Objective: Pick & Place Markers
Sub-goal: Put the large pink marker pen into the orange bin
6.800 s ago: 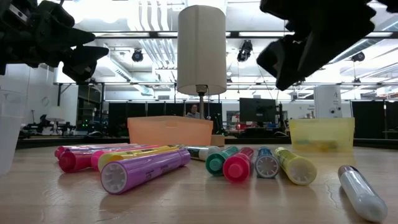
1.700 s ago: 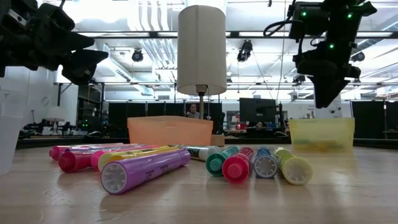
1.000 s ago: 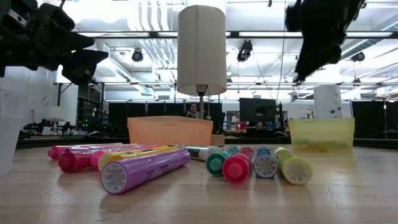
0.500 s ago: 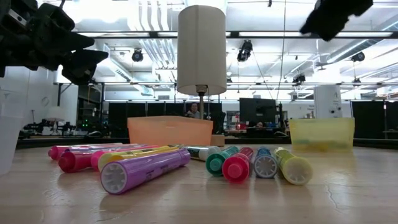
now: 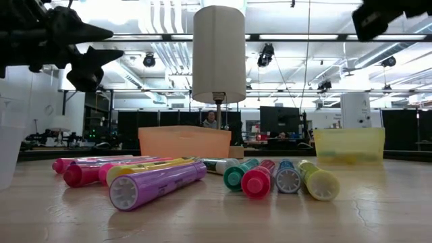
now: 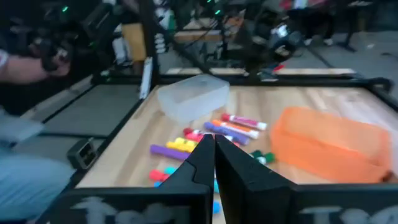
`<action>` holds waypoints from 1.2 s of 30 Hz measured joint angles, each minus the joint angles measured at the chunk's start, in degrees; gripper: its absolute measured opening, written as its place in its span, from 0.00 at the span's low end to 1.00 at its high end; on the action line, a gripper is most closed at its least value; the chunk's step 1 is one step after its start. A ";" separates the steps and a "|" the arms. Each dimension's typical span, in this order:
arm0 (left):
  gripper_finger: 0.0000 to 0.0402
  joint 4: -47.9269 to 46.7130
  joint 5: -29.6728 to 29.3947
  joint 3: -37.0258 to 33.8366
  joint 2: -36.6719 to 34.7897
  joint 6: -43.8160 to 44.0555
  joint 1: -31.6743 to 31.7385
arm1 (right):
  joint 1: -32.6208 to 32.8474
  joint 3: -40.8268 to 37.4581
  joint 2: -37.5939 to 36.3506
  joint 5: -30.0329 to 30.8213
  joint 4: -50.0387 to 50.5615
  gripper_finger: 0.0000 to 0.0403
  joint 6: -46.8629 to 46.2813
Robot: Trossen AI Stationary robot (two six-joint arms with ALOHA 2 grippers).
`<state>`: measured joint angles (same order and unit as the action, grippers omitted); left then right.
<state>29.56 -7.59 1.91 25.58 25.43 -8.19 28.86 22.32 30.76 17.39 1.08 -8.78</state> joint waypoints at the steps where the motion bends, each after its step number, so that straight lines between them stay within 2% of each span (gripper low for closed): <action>1: 0.43 0.00 -0.11 0.00 0.00 0.16 0.00 | 0.00 -0.98 -1.63 0.64 0.00 0.02 -0.07; 8: 0.43 0.00 -0.85 0.01 0.43 2.95 -0.02 | 0.00 -5.92 -10.09 0.59 -0.04 0.02 2.04; 14: 0.43 -0.08 -1.99 0.13 0.91 12.42 -0.02 | -0.04 -8.29 -15.43 1.86 -0.09 0.02 2.38; 20: 0.43 -0.62 -4.43 2.86 1.98 17.19 -0.02 | -0.02 -8.99 -17.64 2.20 0.02 0.02 1.01; 23: 0.43 -4.89 -5.94 6.67 4.65 19.42 -0.03 | -0.01 -9.36 -17.61 2.20 0.03 0.02 0.98; 27: 0.43 -17.52 -7.51 14.99 10.49 20.99 -0.04 | 0.02 -9.74 -17.45 2.20 0.08 0.02 0.96; 33: 0.43 -53.21 -12.81 31.78 21.48 27.86 -0.16 | 0.00 -10.24 -17.41 2.18 0.12 0.02 0.83; 36: 0.43 -63.88 -13.03 37.40 27.50 33.54 -0.48 | 0.00 -10.49 -17.41 2.18 0.17 0.02 0.83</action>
<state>-34.32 -20.62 39.32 53.08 58.96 -8.67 28.86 11.84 13.34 19.57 1.26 -7.94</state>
